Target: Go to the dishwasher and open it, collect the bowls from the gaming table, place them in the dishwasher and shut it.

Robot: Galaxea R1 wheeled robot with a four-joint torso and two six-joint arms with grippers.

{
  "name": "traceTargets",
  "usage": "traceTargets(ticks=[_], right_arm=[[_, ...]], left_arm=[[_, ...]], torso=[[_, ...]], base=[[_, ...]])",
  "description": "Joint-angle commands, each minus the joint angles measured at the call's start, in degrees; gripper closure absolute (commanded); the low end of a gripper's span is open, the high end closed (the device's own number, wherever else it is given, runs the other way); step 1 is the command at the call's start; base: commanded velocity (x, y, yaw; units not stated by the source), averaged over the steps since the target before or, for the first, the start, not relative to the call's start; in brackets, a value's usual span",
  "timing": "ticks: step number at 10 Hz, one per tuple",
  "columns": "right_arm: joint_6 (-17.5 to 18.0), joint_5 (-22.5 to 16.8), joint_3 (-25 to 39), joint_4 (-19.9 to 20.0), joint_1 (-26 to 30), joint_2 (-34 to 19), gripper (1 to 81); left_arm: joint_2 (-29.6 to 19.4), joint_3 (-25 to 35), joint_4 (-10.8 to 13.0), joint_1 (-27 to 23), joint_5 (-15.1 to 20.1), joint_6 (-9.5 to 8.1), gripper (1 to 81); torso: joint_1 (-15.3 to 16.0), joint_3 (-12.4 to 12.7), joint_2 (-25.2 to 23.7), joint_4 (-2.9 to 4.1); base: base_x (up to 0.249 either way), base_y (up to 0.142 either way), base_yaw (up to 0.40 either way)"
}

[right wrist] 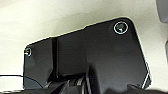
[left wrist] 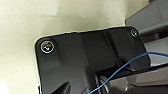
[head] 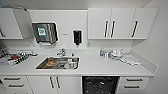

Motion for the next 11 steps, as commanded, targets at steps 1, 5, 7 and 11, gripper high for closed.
traceTargets(ticks=[1,5,7,11], right_arm=[[0.1,-2.9,0.4,-0.3,3.0,-0.3,1.0],[0.1,-2.9,0.4,-0.4,3.0,-0.3,1.0],[0.1,-2.9,0.4,-0.4,2.9,-0.4,1.0],[0.1,-2.9,0.2,-0.4,2.8,-0.2,1.0]], left_arm=[[-0.7,0.3,-0.3,-2.4,3.0,0.13,1.0],[-0.7,0.3,-0.3,-2.4,3.0,0.13,1.0],[-0.7,0.3,-0.4,-2.4,3.0,0.13,1.0],[0.1,-0.1,-0.2,-2.4,3.1,0.22,1.0]], torso=[[-3.6,0.0,5.6,0.00],[-8.3,5.2,12.9,-1.43],[-6.8,3.1,10.6,-0.53],[-8.7,4.2,13.5,-0.85]], base=[[0.000,0.000,0.000],[0.000,0.000,0.000],[0.000,0.000,0.000],[0.000,0.000,0.000]])
